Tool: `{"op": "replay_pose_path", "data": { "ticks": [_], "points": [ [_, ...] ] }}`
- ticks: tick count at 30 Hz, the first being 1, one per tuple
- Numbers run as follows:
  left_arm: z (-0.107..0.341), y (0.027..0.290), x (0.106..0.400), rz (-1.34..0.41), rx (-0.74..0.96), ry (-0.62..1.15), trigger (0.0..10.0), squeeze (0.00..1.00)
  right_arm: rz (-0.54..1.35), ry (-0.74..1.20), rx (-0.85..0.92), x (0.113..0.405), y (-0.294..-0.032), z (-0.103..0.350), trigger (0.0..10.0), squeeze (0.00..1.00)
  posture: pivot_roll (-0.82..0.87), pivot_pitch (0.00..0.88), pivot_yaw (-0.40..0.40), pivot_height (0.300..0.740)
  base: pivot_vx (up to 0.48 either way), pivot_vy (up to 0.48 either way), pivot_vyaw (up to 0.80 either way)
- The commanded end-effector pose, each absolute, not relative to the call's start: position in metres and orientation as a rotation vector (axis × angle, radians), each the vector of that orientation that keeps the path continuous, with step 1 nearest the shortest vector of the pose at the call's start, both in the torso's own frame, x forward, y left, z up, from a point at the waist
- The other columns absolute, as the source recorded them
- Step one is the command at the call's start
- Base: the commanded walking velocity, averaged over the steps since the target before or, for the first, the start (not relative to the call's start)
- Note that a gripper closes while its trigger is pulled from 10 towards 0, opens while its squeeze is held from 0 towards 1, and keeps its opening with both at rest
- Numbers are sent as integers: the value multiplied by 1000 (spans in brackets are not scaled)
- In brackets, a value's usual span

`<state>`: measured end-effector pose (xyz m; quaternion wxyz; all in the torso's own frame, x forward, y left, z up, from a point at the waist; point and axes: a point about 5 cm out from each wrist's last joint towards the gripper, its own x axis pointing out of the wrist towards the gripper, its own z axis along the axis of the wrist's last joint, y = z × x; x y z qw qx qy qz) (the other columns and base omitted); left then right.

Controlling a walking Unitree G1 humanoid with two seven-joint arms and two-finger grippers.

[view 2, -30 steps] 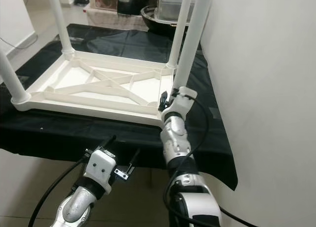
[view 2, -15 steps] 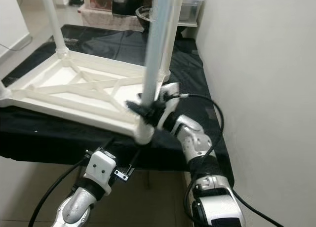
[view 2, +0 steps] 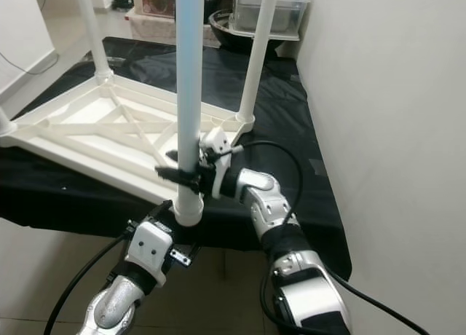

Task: Building children table

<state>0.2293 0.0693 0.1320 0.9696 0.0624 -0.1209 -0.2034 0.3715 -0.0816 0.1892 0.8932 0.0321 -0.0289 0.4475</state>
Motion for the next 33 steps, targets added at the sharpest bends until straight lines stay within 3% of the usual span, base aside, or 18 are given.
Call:
{"op": "replay_pose_path", "data": {
  "ticks": [1, 2, 5, 8, 10, 12, 15, 16, 17, 21, 22, 23, 24, 25, 26, 30, 32, 33],
  "points": [
    [126, 69, 228, -415, 128, -220, 10000, 0, 673, -47, 134, 384, -106, 186, 0, 0, 111, 81, -92, 740, 0, 0, 0],
    [127, 69, 228, -414, 128, -219, 10000, 0, 407, -42, 168, 391, -126, 183, 0, 0, 105, 82, -89, 740, 0, 0, 0],
    [127, 69, 228, -414, 128, -219, 10000, 0, 227, -34, 190, 394, -141, 179, 0, 0, 103, 84, -89, 740, 0, 0, 0],
    [127, 69, 229, -417, 129, -217, 10000, 0, -255, -18, 249, 383, -174, 160, 0, 0, 101, 86, -84, 740, 0, 0, 0],
    [127, 69, 229, -417, 129, -217, 10000, 0, -255, -18, 249, 383, -174, 160, 0, 0, 101, 86, -84, 740, 0, 0, 0],
    [126, 69, 229, -417, 130, -217, 10000, 0, -430, 10, 290, 373, -173, 149, 0, 0, 106, 86, -86, 740, 0, 0, 0],
    [126, 69, 229, -417, 131, -218, 10000, 0, -471, 46, 311, 369, -163, 143, 0, 0, 105, 87, -85, 740, 0, 0, 0],
    [126, 69, 229, -417, 131, -218, 10000, 0, -433, 60, 322, 371, -153, 142, 6588, 0, 108, 88, -86, 740, 0, 0, 0],
    [126, 69, 229, -417, 132, -217, 10000, 0, -394, 65, 319, 373, -145, 142, 10000, 0, 108, 89, -85, 740, 0, 0, 0],
    [126, 70, 229, -416, 132, -217, 10000, 0, -318, 56, 315, 377, -132, 145, 10000, 0, 108, 87, -86, 740, 0, 0, 0],
    [126, 70, 229, -416, 132, -217, 10000, 0, -278, 26, 318, 379, -128, 151, 10000, 1000, 108, 90, -87, 740, 0, 0, 0],
    [127, 70, 229, -415, 132, -217, 10000, 0, -232, -18, 327, 382, -126, 159, 10000, 1000, 106, 90, -86, 740, 0, 0, 0],
    [127, 70, 229, -415, 132, -217, 10000, 0, -146, -80, 347, 384, -122, 172, 10000, 0, 106, 90, -86, 740, 0, 0, 0],
    [127, 70, 229, -415, 132, -217, 10000, 0, -146, -80, 347, 384, -122, 172, 10000, 0, 106, 90, -86, 740, 0, 0, 0],
    [127, 70, 229, -416, 132, -218, 10000, 0, 20, -160, 389, 388, -117, 190, 10000, 0, 102, 91, -85, 740, 0, 0, 0],
    [127, 70, 230, -416, 131, -218, 10000, 0, 215, -205, 412, 387, -111, 201, 10000, 0, 102, 91, -86, 740, 0, 0, 0],
    [126, 70, 230, -415, 129, -217, 10000, 0, 530, -208, 386, 381, -104, 208, 10000, 0, 100, 90, -85, 740, 0, 0, 0],
    [127, 70, 230, -416, 129, -218, 10000, 0, 790, -167, 345, 370, -100, 207, 10000, 0, 103, 91, -86, 740, 0, 0, 0]
  ]
}}
